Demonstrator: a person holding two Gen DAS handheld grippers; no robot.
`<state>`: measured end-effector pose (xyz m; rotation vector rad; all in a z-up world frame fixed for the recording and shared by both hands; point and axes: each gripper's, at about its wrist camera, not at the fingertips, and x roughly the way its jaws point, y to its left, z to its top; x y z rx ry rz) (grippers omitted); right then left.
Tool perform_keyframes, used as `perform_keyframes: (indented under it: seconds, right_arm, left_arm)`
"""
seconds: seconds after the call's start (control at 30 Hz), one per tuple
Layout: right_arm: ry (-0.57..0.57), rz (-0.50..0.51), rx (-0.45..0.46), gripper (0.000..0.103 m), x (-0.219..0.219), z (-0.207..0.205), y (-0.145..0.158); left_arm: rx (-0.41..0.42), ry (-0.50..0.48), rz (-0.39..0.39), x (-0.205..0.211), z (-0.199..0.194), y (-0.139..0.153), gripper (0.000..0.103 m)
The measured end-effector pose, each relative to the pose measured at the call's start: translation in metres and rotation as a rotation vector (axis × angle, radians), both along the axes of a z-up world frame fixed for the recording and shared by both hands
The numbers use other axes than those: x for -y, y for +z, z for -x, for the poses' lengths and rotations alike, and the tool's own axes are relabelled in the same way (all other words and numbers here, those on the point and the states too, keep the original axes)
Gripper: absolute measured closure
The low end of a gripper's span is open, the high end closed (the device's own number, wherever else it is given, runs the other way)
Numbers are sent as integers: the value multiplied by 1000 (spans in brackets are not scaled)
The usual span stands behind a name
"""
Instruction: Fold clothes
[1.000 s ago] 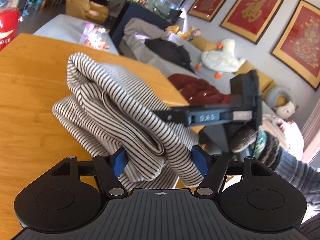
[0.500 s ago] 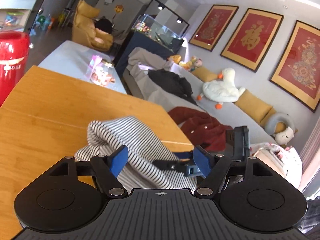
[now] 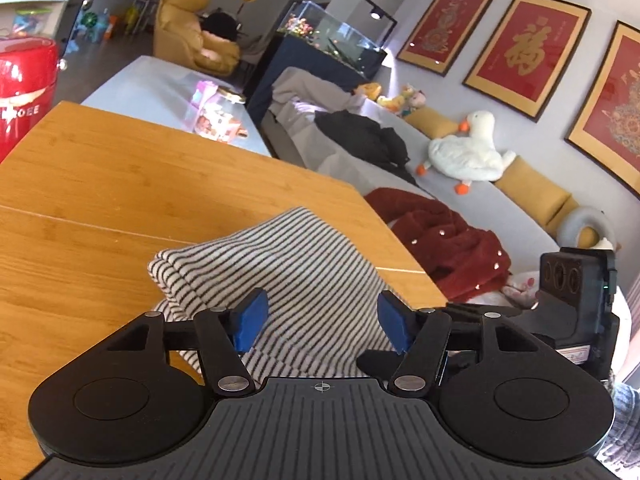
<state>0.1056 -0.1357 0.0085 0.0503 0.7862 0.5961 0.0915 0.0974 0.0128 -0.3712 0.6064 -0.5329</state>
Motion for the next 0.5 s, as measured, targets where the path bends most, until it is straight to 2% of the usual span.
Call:
perform_keyframes:
  seconds: [0.27, 0.4, 0.5]
  right_arm:
    - [-36, -29, -36, 0, -5, 2, -4]
    - [-68, -131, -135, 0, 5, -5, -13]
    - [-47, -155, -142, 0, 7, -8, -15]
  left_arm:
    - [-1, 5, 6, -8, -7, -5, 36]
    - [4, 3, -4, -8, -7, -5, 36]
    - [6, 2, -6, -9, -8, -5, 36]
